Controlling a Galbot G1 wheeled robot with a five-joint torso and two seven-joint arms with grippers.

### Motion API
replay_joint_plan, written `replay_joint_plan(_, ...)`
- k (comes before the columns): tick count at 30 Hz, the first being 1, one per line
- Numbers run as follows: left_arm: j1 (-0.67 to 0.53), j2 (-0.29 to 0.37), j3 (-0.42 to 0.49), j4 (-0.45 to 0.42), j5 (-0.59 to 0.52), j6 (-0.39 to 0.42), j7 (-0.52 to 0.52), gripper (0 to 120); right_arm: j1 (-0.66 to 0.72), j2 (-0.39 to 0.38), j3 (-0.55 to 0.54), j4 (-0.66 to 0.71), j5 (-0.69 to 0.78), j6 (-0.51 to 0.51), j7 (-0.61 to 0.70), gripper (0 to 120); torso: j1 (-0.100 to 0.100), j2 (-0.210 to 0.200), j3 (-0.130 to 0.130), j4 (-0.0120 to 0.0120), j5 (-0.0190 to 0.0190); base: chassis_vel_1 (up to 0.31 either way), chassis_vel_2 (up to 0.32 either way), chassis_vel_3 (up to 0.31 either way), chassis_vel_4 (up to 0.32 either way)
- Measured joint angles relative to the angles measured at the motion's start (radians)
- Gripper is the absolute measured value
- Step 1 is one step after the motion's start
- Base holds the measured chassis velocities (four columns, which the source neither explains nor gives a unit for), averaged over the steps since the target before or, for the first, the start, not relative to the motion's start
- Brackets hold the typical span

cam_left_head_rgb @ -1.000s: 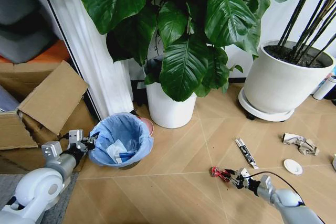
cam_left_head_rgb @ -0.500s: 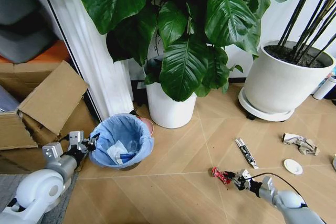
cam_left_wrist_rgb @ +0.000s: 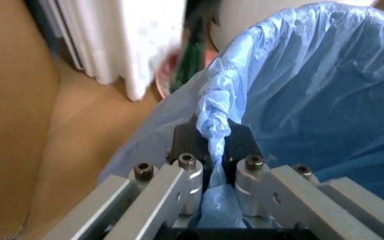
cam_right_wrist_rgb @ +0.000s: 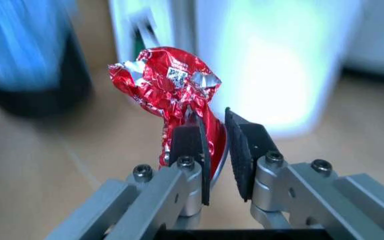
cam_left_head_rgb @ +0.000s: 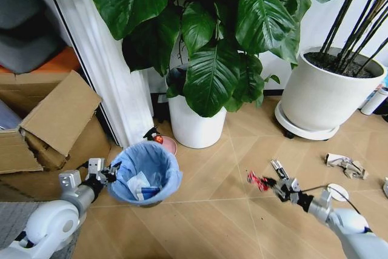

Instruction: Pick up the trash bin and place the garbage on the floor into it.

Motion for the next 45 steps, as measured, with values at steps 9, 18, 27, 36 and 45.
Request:
replay_joint_plan(9,-0.094,0.044,0.142,0.013,0.005,-0.006,0.004,1,0.211,-0.039,-0.328,0.211,0.235,-0.058,0.063,8,0.0,0.0,0.0,0.0003,-0.0016,0.0,0.0,0.0,0.0)
replay_joint_plan(18,-0.149,0.073,0.17,0.009,-0.026,-0.01,0.014,1,0.506,0.024,-0.697,0.156,0.311,-0.05,0.082,8,0.0,0.0,0.0,0.0007,-0.0008,0.0,0.0,0.0,0.0)
replay_joint_plan(27,-0.165,0.072,0.168,0.009,-0.041,-0.01,0.017,1,0.563,0.064,-0.832,0.12,0.31,-0.065,0.088,8,0.0,0.0,0.0,0.0,-0.0009,0.0,0.0,0.0,0.0)
replay_joint_plan(36,-0.165,0.062,0.147,-0.001,-0.054,-0.007,0.01,1,0.571,0.05,-0.861,0.113,0.291,-0.069,0.085,36,0.0,0.0,0.0,0.0,-0.001,0.0,0.0,0.0,0.0)
replay_joint_plan(45,-0.138,0.057,0.111,-0.01,-0.056,-0.006,0.006,1,0.535,0.033,-0.791,0.113,0.271,-0.058,0.137,70,0.0,0.0,0.0,0.0005,-0.0008,0.0,0.0,0.0,0.0)
